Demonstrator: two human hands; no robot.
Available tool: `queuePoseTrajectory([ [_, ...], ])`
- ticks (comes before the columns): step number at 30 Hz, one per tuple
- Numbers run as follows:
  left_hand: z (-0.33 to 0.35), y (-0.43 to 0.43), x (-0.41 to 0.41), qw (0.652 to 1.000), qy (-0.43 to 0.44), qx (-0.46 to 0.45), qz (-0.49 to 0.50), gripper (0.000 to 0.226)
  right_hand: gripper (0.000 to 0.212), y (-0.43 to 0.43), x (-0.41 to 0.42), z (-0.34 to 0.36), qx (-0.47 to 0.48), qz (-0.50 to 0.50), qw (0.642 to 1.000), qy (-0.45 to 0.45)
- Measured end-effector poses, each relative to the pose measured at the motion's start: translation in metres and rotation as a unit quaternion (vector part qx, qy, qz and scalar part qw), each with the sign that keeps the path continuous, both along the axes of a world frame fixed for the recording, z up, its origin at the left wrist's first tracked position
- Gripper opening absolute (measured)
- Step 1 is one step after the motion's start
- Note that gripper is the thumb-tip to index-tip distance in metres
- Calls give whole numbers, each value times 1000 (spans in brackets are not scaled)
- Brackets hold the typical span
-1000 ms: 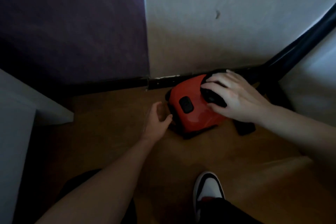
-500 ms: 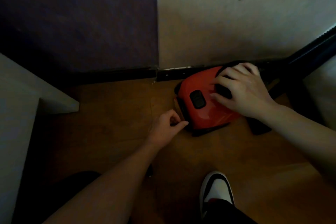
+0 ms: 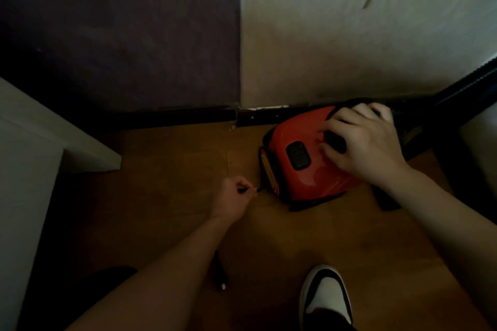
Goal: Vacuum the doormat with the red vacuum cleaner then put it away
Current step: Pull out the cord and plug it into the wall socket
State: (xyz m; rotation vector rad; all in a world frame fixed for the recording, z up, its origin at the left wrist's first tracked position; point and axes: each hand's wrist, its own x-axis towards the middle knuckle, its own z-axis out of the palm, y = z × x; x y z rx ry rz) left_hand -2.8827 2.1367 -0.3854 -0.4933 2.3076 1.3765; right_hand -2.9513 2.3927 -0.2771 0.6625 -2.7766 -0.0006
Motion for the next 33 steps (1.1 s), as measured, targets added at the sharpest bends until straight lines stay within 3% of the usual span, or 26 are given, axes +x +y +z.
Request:
queuePoseTrajectory([
  [4, 0, -5, -18, 989, 5, 51, 142, 22, 33, -1, -9, 6, 30, -8, 999, -28],
  [6, -1, -6, -29, 991, 9, 52, 119, 9, 32, -2, -11, 6, 41, -14, 999, -31],
  [7, -1, -6, -34, 994, -4, 59, 87, 17, 31, -3, -11, 6, 43, -18, 998, -29],
  [9, 0, -3, -39, 995, -19, 93, 33, 57, 29, -4, -10, 4, 42, -21, 999, -22],
  [11, 3, 1, -44, 994, 14, 105, -27, 73, 28, -3, -10, 3, 41, -22, 999, -16],
  [13, 2, 6, -54, 989, 63, 101, -82, 71, 28, -3, -10, 3, 43, -23, 999, -18],
  [16, 3, 11, -69, 987, 60, 88, -116, 53, 26, -3, -11, 2, 43, -20, 999, -15],
  [22, 20, 2, -72, 953, 199, -112, -197, 20, 29, -1, -11, 2, 55, -16, 998, -17],
  [24, 31, -2, -66, 936, 168, -138, -277, 17, 30, -2, -11, 2, 56, -16, 998, -15],
  [27, 44, -4, -51, 933, 88, -50, -346, 15, 29, -3, -9, 4, 47, -21, 998, -20],
  [33, 33, 17, -24, 968, -53, 106, -223, 24, 27, -7, -7, 8, 37, -26, 999, -22],
])
